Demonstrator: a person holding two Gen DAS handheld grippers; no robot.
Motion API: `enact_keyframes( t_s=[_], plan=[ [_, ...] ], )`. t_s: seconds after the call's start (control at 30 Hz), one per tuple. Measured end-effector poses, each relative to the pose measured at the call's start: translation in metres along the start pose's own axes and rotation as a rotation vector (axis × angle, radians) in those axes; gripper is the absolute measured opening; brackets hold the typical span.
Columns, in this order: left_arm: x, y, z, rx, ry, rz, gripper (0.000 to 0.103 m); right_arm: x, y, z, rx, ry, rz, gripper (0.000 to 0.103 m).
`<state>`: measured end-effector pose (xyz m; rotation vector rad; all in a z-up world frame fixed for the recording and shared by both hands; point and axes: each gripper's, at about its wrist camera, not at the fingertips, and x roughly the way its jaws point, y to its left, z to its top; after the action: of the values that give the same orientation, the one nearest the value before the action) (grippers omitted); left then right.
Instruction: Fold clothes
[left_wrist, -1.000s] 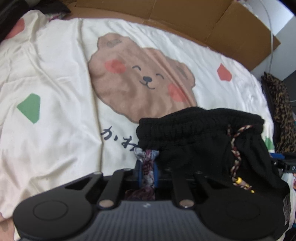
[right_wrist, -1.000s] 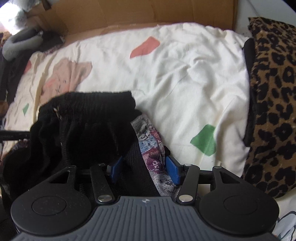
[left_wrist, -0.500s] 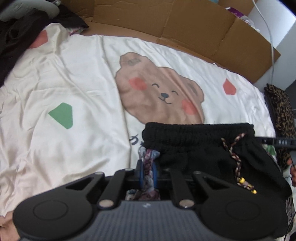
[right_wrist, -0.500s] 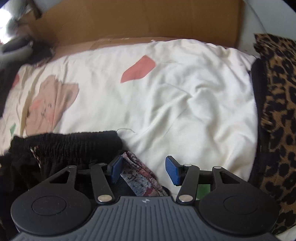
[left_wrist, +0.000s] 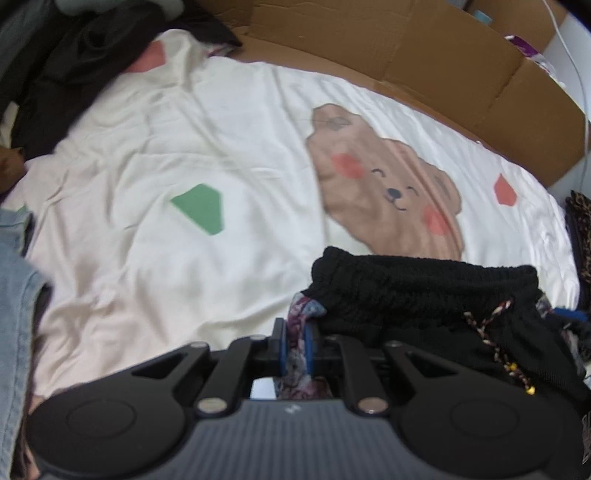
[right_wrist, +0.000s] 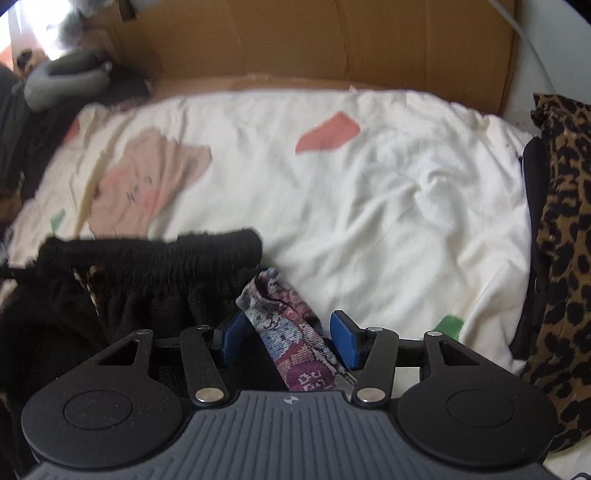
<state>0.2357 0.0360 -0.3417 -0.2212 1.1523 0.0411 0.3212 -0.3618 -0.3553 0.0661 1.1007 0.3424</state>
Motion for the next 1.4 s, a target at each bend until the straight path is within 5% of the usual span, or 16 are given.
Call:
enact_keyframes(
  t_s=[0.13, 0.37, 0.53, 0.67, 0.7, 0.8, 0.9, 1.4],
  plan=[
    [0.001, 0.008, -0.003, -0.016, 0.007, -0.003, 0.01, 0.0, -0.007, 0.015, 0.034, -0.028, 0.029, 0.058],
    [0.006, 0.009, -0.003, -0.021, 0.004, -0.062, 0.016, 0.043, 0.016, 0.017, -0.057, 0.064, 0.004, 0.058],
    [0.02, 0.01, -0.002, -0.004, 0.004, -0.068, 0.044, 0.041, 0.028, 0.015, -0.093, 0.057, 0.01, 0.058],
    [0.031, 0.01, -0.003, -0.006, 0.018, -0.074, 0.045, 0.037, 0.034, 0.013, -0.134, 0.053, 0.011, 0.056],
    [0.031, 0.01, -0.004, -0.008, 0.018, -0.078, 0.042, 0.036, 0.037, 0.012, -0.156, 0.054, 0.015, 0.052],
    [0.029, 0.005, -0.005, 0.016, 0.024, -0.114, 0.012, 0.037, 0.048, 0.008, -0.227, 0.086, 0.026, 0.024],
    [0.023, 0.002, -0.004, 0.033, 0.012, -0.107, 0.008, 0.033, 0.052, 0.009, -0.25, 0.089, 0.015, 0.014],
    [-0.026, -0.004, 0.054, 0.118, -0.166, -0.085, 0.007, -0.013, 0.057, 0.054, -0.303, -0.064, -0.071, 0.008]
  ],
)
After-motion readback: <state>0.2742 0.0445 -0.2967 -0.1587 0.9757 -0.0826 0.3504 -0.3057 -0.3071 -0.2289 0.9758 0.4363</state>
